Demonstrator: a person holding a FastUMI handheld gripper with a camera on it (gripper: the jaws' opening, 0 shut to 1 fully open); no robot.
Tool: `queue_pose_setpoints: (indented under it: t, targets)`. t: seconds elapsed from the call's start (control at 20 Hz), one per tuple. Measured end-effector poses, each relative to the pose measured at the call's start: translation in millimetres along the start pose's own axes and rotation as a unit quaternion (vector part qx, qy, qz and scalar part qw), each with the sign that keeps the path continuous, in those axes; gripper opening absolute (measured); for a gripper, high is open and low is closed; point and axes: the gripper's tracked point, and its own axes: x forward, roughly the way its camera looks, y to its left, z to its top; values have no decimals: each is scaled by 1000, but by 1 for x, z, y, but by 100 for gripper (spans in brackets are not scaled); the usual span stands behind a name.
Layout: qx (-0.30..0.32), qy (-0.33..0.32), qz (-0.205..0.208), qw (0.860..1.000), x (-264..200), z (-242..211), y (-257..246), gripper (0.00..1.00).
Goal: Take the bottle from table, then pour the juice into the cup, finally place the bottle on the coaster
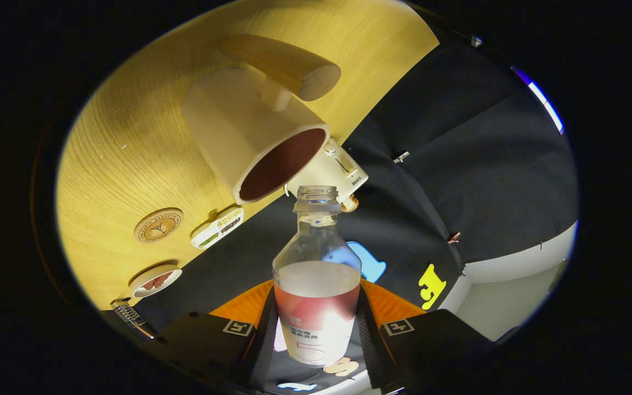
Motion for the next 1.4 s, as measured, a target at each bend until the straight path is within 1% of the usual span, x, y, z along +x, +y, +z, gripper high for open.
queue_pose_setpoints:
  t: [0.65, 0.7, 0.8, 0.95, 1.05, 1.15, 1.25, 1.3, 1.35, 1.4]
  targets:
    - [14, 5, 11, 1000, -1, -4, 3, 70]
    - [25, 9, 17, 999, -2, -6, 5, 70]
    - [68, 23, 34, 997, -6, -8, 11, 70]
    - [144, 50, 63, 986, -10, -13, 20, 70]
    - [212, 73, 79, 971, -15, -17, 26, 70]
    - [292, 94, 91, 947, -19, -18, 31, 70]
    - [372, 111, 100, 916, -23, -16, 37, 70]
    - [410, 118, 106, 898, -23, -15, 40, 71]
    - [454, 121, 111, 876, -24, -11, 40, 70]
    - [484, 125, 113, 859, -27, -10, 40, 71]
